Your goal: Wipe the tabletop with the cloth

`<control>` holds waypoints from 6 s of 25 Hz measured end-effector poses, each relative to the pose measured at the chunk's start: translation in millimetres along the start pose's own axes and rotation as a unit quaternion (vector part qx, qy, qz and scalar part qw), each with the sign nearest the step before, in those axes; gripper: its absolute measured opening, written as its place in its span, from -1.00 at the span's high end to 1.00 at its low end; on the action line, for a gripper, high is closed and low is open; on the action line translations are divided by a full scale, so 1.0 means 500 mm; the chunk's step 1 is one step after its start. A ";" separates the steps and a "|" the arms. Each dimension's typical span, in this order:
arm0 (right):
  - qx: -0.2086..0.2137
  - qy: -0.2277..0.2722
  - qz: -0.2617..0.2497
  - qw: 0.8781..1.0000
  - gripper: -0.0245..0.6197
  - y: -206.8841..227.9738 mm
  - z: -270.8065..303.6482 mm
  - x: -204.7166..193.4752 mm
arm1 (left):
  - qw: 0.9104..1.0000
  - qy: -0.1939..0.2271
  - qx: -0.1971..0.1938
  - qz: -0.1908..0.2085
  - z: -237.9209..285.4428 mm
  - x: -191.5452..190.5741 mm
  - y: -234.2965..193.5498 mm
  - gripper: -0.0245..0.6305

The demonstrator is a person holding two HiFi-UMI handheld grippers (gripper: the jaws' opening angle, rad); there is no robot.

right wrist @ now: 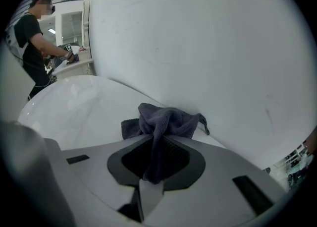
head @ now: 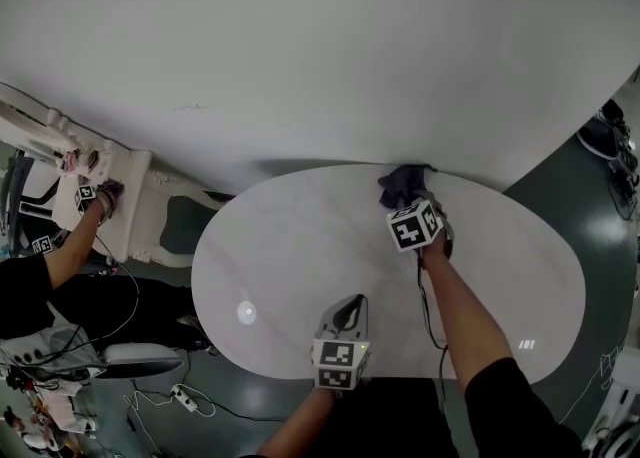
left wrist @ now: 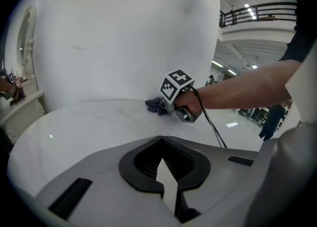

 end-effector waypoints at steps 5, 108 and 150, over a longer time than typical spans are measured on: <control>0.009 0.000 -0.016 1.000 0.79 -0.050 0.012 0.034 | 1.000 0.000 -0.002 -0.007 -0.018 -0.015 -0.033 0.91; 0.156 0.025 -0.053 0.986 0.78 -0.510 -0.069 0.036 | 0.998 -0.062 0.004 0.020 -0.119 -0.162 -0.195 0.91; 0.035 -0.003 0.136 0.990 0.78 0.088 -0.274 -0.516 | 0.964 -0.082 -0.144 0.207 0.058 -0.107 0.383 0.91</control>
Point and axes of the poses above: the fingertips, and each gripper's own axes: z forward along the fingers, y to its right, x out of its top, the point moved 2 cm from there along -z, backward along the fingers, and after that the axes turned 7 degrees about -y, right-handed, at the moved point
